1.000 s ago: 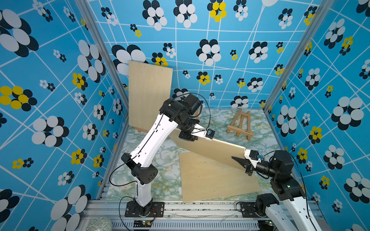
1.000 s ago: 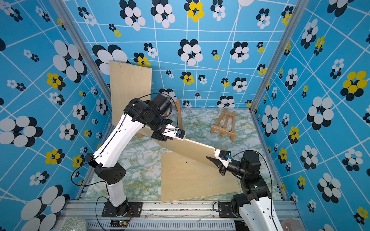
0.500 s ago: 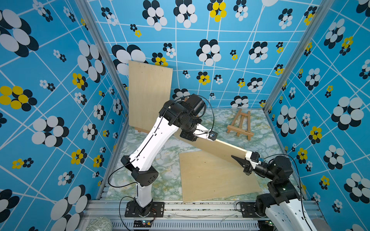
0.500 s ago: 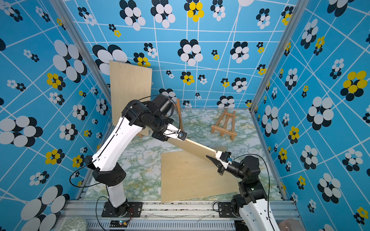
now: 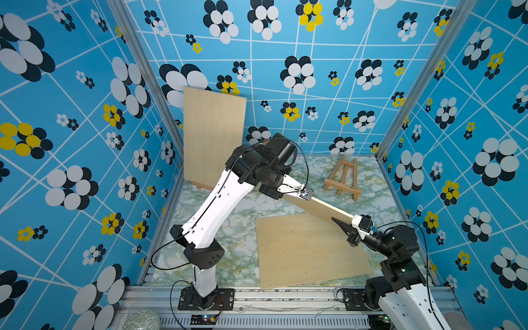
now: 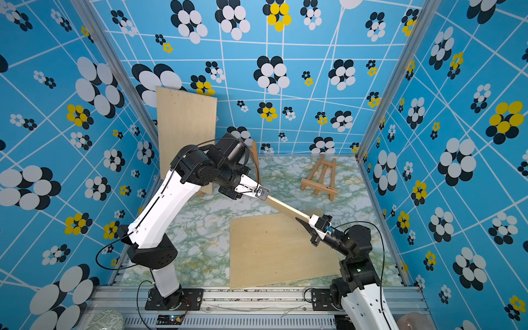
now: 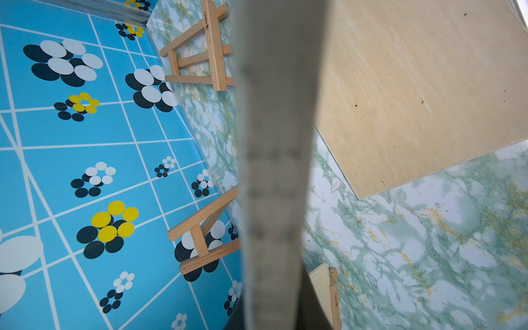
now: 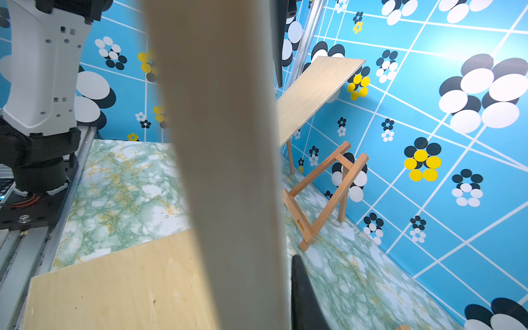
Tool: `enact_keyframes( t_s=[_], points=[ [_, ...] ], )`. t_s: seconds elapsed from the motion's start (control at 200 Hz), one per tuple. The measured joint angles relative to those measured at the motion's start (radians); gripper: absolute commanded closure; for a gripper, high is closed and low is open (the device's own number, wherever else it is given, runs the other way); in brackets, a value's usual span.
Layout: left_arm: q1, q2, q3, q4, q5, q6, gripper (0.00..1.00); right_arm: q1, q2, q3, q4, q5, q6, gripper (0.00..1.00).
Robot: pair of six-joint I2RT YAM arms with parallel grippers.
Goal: Assemble the easel
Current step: Pick up the drawing board.
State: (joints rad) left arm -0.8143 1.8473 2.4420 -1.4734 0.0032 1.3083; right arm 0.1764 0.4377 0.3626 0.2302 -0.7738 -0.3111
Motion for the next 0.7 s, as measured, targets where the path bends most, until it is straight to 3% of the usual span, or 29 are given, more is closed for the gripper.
enact_keyframes(
  t_s=[0.36,0.7],
  points=[
    [0.008,0.008,-0.003,0.047,-0.065,0.027,1.0,-0.001,0.164,-0.008,0.192,0.002,-0.029,1.0],
    [0.061,0.024,-0.003,0.073,-0.064,0.025,1.0,-0.034,0.41,0.055,0.369,-0.08,-0.044,1.0]
  ],
)
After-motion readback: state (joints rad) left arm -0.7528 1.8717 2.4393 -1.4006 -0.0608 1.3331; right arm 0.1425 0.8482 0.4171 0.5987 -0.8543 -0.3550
